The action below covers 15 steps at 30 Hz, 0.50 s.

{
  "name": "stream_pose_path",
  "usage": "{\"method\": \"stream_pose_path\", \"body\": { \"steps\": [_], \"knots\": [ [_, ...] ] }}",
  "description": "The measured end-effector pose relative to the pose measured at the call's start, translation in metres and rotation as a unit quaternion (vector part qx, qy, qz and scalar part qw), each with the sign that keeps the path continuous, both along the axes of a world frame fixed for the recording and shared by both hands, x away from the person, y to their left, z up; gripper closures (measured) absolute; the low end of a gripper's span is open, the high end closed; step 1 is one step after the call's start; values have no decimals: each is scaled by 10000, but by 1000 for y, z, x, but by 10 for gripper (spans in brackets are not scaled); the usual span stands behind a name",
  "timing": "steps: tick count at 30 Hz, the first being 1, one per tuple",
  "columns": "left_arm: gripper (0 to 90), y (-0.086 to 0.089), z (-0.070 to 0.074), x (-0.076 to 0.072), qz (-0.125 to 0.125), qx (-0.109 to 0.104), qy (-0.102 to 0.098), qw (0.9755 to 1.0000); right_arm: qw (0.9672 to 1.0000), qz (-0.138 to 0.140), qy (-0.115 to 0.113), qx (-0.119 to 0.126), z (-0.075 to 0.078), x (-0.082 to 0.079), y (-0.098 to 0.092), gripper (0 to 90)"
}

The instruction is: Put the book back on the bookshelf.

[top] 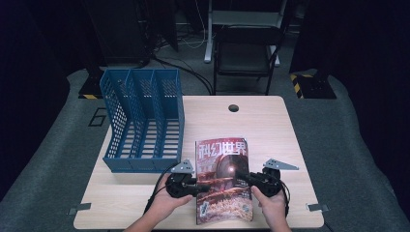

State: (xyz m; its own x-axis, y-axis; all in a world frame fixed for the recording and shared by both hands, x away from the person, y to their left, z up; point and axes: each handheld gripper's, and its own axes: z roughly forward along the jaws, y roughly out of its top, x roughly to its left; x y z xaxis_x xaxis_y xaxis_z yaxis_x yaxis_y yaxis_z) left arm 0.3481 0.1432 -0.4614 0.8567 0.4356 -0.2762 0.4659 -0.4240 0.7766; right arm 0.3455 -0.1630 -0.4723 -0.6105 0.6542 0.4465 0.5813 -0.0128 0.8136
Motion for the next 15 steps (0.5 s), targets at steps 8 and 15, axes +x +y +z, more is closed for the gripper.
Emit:
{"method": "stream_pose_path", "body": {
  "steps": [8,15],
  "knots": [
    [771,4,10,-1,-51,96,-248,9996,9997,119,-213,-101,13,-4,1,863],
    [814,7,20,-3,-103,141,-295,9994,9992,89,-370,-70,22,-8,1,866]
  ]
}}
